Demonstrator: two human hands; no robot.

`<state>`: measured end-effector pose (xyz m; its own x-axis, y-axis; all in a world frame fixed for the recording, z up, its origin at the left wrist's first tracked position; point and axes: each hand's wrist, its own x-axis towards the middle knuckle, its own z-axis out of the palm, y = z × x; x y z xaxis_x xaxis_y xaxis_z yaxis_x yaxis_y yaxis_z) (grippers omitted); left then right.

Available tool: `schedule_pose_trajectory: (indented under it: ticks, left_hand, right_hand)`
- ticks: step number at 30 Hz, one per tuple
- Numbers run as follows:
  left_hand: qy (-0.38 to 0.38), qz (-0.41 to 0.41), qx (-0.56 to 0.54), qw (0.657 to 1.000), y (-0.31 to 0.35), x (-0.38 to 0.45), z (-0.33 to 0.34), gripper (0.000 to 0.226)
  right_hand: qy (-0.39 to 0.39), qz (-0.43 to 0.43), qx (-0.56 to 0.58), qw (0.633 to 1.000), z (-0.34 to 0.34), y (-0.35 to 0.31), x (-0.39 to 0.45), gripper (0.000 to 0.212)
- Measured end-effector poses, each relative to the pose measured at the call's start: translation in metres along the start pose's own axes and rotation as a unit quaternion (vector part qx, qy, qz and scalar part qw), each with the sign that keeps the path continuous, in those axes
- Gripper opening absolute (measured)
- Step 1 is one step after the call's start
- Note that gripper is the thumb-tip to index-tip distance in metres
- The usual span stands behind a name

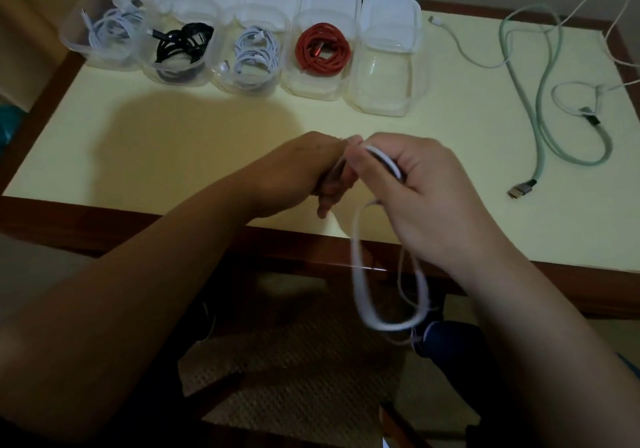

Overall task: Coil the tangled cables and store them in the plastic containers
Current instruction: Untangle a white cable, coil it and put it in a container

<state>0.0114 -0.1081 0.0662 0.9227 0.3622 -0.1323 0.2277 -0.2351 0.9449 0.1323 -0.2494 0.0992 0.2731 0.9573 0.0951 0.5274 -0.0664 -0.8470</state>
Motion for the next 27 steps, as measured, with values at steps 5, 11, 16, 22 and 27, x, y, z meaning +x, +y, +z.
schedule_pose_trajectory:
  ticks: [5, 11, 16, 22, 27]
  left_hand:
    - [-0.126, -0.07, -0.277, 0.95, 0.018, -0.002, 0.015, 0.066]
    - [-0.172, -0.036, -0.544, 0.821, 0.019, -0.003, 0.017, 0.053]
    - [-0.103, -0.049, -0.743, 0.66, -0.003, 0.005, 0.006, 0.053]
    - [0.092, -0.035, -0.726, 0.68, 0.004, 0.01, 0.021, 0.05]
    - [0.207, -0.013, -0.683, 0.7, 0.002, 0.016, 0.007, 0.04]
  right_hand:
    - [0.094, 0.017, 0.068, 0.993, -0.017, 0.012, 0.01, 0.047]
    - [-0.067, 0.184, 0.191, 0.962, -0.009, 0.022, 0.014, 0.068]
    - [-0.176, 0.313, 0.179, 0.916, 0.016, 0.033, 0.016, 0.058]
    - [-0.234, 0.366, 0.199, 0.878, 0.007, 0.019, 0.019, 0.04]
    - [-0.278, 0.273, 0.052, 0.92, 0.019, 0.023, 0.011, 0.027]
